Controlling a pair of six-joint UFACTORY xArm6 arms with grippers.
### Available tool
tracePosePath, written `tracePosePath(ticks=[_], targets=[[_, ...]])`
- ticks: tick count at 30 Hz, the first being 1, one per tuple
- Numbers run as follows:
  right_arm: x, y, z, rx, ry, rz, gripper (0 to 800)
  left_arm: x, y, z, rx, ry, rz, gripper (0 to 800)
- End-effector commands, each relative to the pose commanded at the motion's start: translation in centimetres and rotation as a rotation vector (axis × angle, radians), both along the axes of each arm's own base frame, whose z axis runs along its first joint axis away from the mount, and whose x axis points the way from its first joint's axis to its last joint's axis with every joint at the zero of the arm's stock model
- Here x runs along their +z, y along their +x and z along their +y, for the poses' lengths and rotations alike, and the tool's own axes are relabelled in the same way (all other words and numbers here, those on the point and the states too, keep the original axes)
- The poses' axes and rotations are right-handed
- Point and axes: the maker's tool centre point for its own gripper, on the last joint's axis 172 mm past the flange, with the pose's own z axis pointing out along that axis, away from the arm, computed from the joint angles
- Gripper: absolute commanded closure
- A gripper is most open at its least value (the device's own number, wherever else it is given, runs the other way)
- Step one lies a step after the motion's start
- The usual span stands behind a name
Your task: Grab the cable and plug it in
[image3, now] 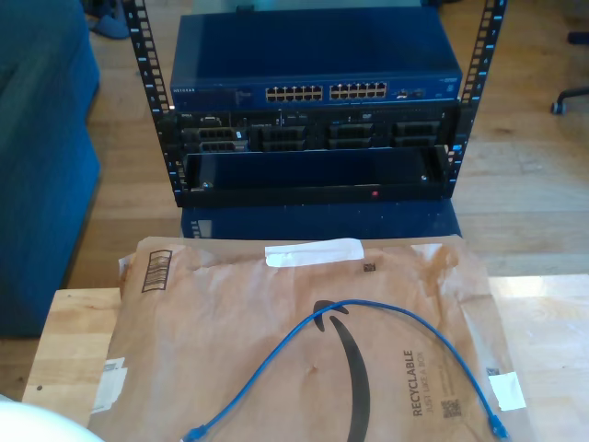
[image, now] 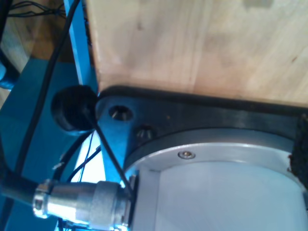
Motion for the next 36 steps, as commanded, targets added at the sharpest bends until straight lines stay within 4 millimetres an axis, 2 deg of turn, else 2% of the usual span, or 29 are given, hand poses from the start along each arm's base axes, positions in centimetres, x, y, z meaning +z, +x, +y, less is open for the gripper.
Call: tracePosePath(ticks=[2,4,6,8,11,14,17,20,22,25,27,29,32,36], targets=[[1.7,1.3,-0.8,0.025,-0.022,0.000,0,0.6,-0.1,-0.1,0.001,-0.017,0.002,0],[3.4,1.6,-1.7,-0.018,-0.044,-0.007,1,1.3,-0.2,0.2,0.004,-0.023,0.005,0],[4.5,2.5,-2.5,-0.055,-0.077,-0.021,1,2.5,-0.3,0.5,0.010,-0.037,0.008,0],[5.3,4.3,-2.8,-0.063,-0.102,-0.035,1,4.3,-0.2,1.1,0.005,-0.058,0.012,0],[5.2,7.2,-2.2,-0.084,-0.108,-0.043,1,6.8,1.6,1.2,-0.006,-0.105,-0.007,0],[4.9,10.3,-1.9,-0.092,-0.125,-0.064,1,8.3,3.8,3.4,0.044,-0.056,-0.053,0],[5.9,12.5,-2.1,-0.104,-0.136,-0.078,2,9.8,6.6,5.8,0.067,0.000,-0.085,0],[7.3,15.9,-1.2,-0.091,-0.165,-0.119,3,11.4,9.3,7.2,0.074,0.042,-0.028,0],[8.5,18.6,-0.1,-0.063,-0.182,-0.153,4,12.1,11.5,7.1,0.063,0.060,0.022,0],[9.4,21.8,2.7,-0.022,-0.175,-0.159,6,12.3,15.1,5.9,0.067,0.081,0.081,0],[9.4,23.5,5.1,0.004,-0.159,-0.132,6,13.2,18.4,4.9,0.070,0.099,0.090,0],[9.7,24.6,7.2,0.004,-0.153,-0.110,4,13.7,20.8,3.4,0.059,0.107,0.107,0],[10.1,26.1,10.8,0.034,-0.151,-0.102,6,14.0,23.1,1.1,0.057,0.105,0.120,0],[10.1,27.8,17.9,0.092,-0.157,-0.119,6,14.0,24.7,-0.5,0.058,0.090,0.115,0]])
